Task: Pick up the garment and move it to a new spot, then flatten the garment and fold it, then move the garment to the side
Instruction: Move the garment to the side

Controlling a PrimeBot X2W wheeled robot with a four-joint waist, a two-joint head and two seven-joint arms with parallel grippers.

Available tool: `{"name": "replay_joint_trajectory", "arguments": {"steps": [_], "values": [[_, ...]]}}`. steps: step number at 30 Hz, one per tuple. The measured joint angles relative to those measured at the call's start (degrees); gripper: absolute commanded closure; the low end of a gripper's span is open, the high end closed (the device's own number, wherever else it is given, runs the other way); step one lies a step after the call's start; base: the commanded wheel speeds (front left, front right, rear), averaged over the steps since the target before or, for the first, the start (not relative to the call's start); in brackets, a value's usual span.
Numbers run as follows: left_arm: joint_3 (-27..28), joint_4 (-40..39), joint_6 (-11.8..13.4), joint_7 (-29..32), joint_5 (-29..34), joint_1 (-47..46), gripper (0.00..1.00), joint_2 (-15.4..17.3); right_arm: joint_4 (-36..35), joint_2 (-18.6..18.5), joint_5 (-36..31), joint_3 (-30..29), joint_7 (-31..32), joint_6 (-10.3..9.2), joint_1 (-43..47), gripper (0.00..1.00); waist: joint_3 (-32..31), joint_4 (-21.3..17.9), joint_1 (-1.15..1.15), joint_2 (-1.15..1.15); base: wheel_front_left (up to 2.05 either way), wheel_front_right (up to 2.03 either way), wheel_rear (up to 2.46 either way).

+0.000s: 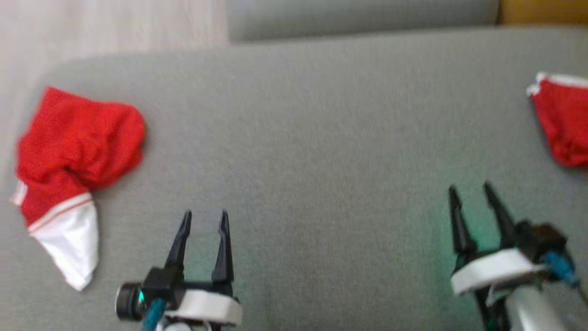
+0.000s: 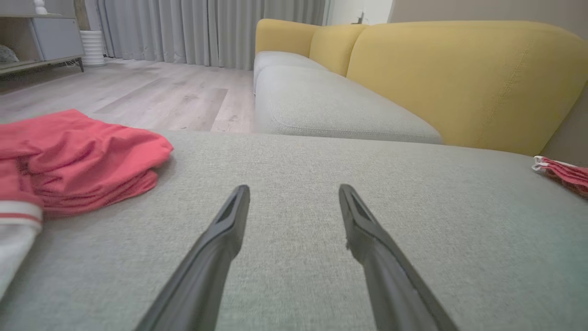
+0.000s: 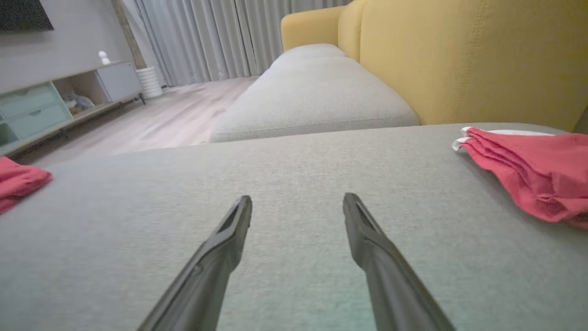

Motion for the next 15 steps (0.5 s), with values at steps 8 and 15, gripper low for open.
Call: {"name": "replay_joint_trajectory", "arguments": {"steps": [8, 15], "values": [[0.4, 1.2, -0.6, 0.0, 0.0, 2.9, 0.00, 0.0, -5.2, 3.7, -4.2, -2.6, 0.0, 0.00, 9.3, 0.00, -9.3, 3.6, 0.00, 0.00, 0.00, 0.00, 0.00], [1.6, 0.8, -0.6, 0.0, 0.5, 7.1, 0.00, 0.1, -8.4, 4.6, -5.0, -4.5, 0.0, 0.00, 13.8, 0.00, -12.4, 5.4, 0.01, 0.00, 0.00, 0.00, 0.00]]}}
